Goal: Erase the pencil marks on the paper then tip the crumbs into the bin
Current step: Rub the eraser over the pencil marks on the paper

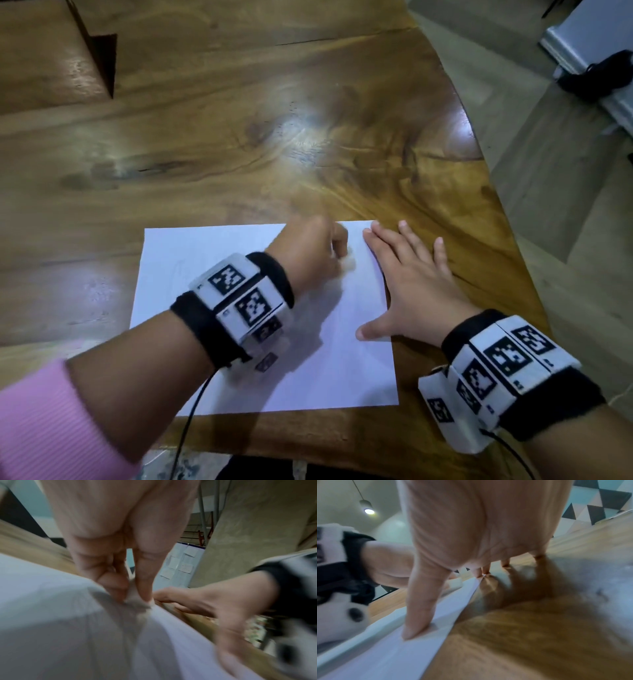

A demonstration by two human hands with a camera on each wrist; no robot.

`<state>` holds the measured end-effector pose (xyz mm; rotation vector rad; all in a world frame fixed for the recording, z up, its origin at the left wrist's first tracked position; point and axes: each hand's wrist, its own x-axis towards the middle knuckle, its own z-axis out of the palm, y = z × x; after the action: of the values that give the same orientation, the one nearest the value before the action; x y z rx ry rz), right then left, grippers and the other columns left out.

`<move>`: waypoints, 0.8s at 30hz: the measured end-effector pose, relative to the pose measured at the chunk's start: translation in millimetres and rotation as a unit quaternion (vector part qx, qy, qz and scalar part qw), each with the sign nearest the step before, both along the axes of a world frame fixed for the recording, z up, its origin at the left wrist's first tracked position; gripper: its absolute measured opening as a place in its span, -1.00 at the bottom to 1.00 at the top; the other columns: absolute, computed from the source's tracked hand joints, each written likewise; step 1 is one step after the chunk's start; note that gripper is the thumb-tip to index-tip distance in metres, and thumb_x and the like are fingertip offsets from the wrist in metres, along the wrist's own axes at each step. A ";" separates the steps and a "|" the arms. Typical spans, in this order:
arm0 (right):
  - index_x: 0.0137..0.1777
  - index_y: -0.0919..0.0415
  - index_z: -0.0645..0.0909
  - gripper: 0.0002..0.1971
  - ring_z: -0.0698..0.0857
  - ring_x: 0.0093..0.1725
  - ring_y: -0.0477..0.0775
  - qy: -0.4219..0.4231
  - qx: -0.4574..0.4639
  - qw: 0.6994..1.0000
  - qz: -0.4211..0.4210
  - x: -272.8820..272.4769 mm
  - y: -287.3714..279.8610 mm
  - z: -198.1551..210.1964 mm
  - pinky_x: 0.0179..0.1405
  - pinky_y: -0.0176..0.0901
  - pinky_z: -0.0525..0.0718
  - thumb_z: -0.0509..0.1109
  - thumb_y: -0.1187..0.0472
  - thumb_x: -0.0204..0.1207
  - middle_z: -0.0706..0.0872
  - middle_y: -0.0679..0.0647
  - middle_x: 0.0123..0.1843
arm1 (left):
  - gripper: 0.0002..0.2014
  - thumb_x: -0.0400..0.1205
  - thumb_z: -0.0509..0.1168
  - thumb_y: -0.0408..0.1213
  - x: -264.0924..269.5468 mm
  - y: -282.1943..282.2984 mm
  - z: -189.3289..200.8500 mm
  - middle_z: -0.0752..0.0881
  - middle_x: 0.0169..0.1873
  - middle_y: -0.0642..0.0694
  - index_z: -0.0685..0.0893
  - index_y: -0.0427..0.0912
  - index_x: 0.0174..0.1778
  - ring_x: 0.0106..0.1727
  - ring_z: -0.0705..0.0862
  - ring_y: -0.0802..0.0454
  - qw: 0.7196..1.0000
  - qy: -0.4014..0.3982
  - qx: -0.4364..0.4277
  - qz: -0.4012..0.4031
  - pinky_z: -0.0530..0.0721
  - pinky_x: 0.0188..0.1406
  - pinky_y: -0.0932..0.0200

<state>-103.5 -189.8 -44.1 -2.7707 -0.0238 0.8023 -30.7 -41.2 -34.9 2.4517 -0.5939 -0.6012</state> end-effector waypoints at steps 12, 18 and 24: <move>0.56 -0.11 -0.47 0.39 -0.55 0.54 -0.09 0.019 -0.011 1.000 0.000 0.8 1.9 -1.5 0.51 0.26 -0.46 0.51 -0.40 -0.02 -0.48 -0.34 0.56 | -0.89 0.38 0.47 -0.23 7.3 1.4 -4.0 0.46 -0.58 0.18 0.76 -0.09 -0.21 -0.47 0.44 0.18 1.000 0.011 0.005 0.004 0.34 -0.54 0.54; 0.51 -0.12 -0.59 0.40 -0.62 0.49 -0.09 0.035 -0.018 0.999 0.017 0.5 1.0 -1.6 0.50 0.26 -0.48 0.45 -0.45 -0.01 -0.69 -0.36 0.40 | -0.87 0.32 0.51 -0.21 -2.7 7.9 -0.8 0.57 -0.56 0.13 0.80 -0.11 -0.26 -0.51 0.48 0.24 0.998 0.042 0.011 -0.038 0.35 -0.51 0.61; 0.49 -0.14 -0.61 0.41 -0.63 0.48 -0.10 0.042 -0.019 0.999 0.019 0.8 0.7 -1.7 0.48 0.23 -0.49 0.43 -0.48 -0.03 -0.71 -0.37 0.39 | -0.96 0.37 0.45 -0.29 26.4 -13.8 -0.8 0.48 -0.59 0.16 0.75 -0.14 -0.29 -0.49 0.46 0.18 0.999 -0.025 0.017 0.013 0.36 -0.53 0.52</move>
<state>-102.7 -189.2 -45.8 -2.7761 -0.0451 0.9365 -4.3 -55.0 -35.7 2.5089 -0.5737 -0.5462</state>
